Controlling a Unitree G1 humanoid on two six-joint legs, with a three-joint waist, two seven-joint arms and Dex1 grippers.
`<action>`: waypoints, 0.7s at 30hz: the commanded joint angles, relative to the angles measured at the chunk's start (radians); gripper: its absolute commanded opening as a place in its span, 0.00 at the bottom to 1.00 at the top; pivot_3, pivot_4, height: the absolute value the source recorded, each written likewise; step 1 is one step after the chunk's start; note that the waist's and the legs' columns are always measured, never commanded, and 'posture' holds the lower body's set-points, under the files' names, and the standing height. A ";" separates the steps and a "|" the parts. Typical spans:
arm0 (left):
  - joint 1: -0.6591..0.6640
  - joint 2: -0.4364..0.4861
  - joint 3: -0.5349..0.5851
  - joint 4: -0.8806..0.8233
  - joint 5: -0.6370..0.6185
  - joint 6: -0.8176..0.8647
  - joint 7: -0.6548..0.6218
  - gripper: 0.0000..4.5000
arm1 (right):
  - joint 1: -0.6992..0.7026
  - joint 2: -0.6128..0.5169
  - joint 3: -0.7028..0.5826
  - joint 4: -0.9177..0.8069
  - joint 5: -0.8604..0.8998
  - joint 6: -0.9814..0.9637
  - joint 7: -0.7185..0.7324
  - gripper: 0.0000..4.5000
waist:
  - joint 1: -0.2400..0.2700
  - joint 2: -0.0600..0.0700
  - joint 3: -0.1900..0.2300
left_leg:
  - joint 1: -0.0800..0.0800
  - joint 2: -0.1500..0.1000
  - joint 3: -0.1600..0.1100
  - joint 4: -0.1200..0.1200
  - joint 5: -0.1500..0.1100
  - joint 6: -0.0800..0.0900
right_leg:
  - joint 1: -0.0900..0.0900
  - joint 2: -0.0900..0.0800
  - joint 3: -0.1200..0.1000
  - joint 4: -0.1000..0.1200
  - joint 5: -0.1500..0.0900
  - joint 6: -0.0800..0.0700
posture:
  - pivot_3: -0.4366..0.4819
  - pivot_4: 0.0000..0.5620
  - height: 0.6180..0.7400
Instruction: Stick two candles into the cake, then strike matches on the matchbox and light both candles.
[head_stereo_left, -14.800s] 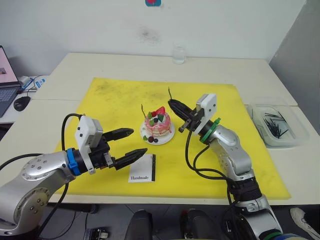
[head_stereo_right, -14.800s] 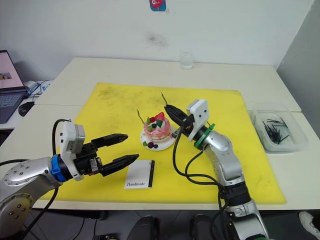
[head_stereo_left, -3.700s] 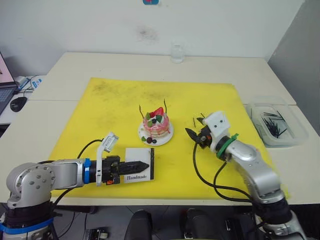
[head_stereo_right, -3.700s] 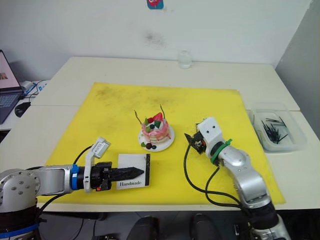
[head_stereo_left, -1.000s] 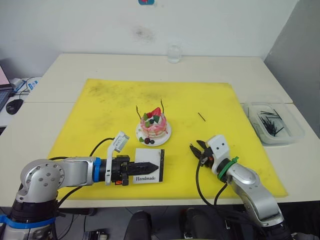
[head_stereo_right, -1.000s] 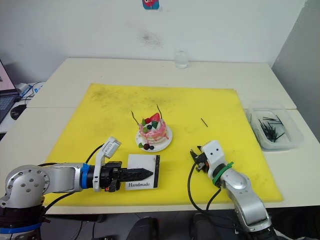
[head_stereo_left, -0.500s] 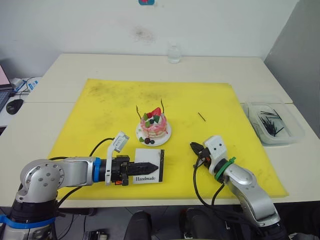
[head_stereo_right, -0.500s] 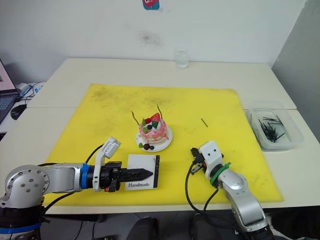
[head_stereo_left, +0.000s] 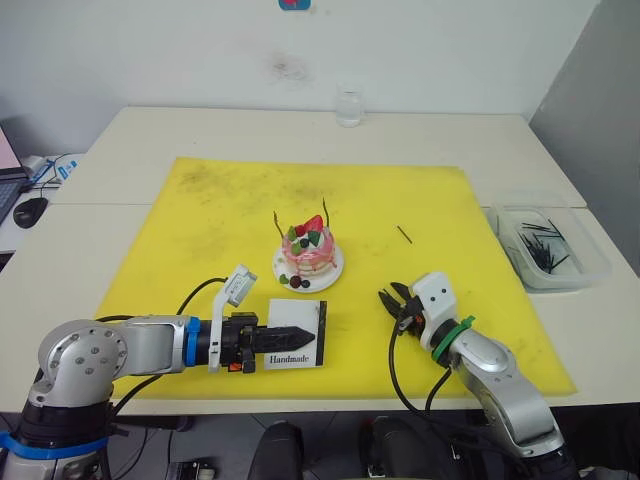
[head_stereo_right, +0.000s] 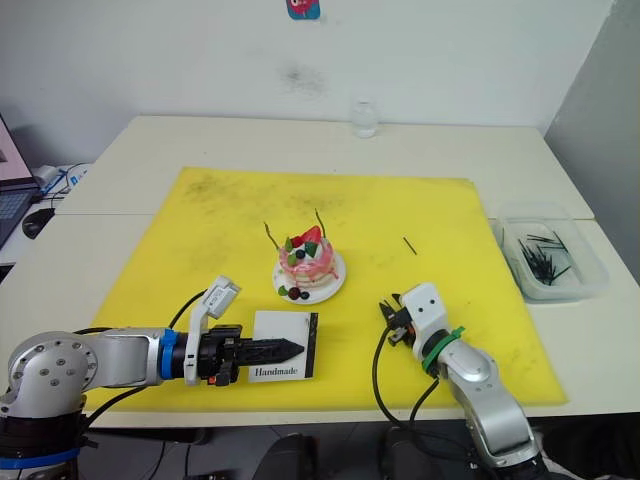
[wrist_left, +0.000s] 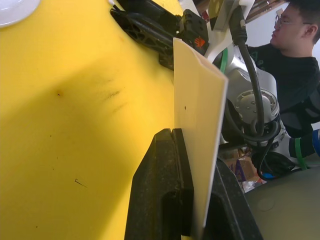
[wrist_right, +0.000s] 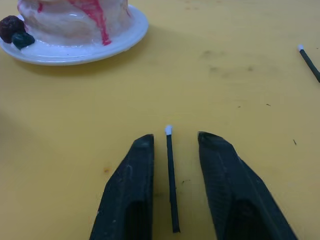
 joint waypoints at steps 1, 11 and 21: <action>-0.009 0.012 0.006 -0.012 -0.012 -0.013 -0.008 0.00 | 0.024 -0.012 0.004 -0.012 -0.009 0.013 0.001 0.28 | 0.000 0.000 0.000 | 0.000 0.000 0.000 0.000 0.000 0.000 | 0.000 0.000 0.000 0.000 0.000 0.000 | 0.48 0.27 1.00; -0.007 0.012 0.008 -0.014 -0.017 -0.012 -0.002 0.00 | 0.059 -0.014 -0.004 -0.037 0.002 0.004 0.000 0.28 | 0.001 0.000 0.000 | 0.000 0.000 0.000 0.000 0.000 0.000 | 0.000 0.000 0.000 0.000 0.000 0.000 | 0.48 0.27 1.00; -0.010 0.010 0.007 -0.008 -0.016 -0.011 -0.002 0.00 | 0.044 0.015 0.006 -0.014 0.000 -0.007 -0.010 0.15 | 0.001 0.000 0.000 | 0.000 0.000 0.000 0.000 0.000 0.000 | 0.000 0.000 0.000 0.000 0.000 0.000 | 0.48 0.27 1.00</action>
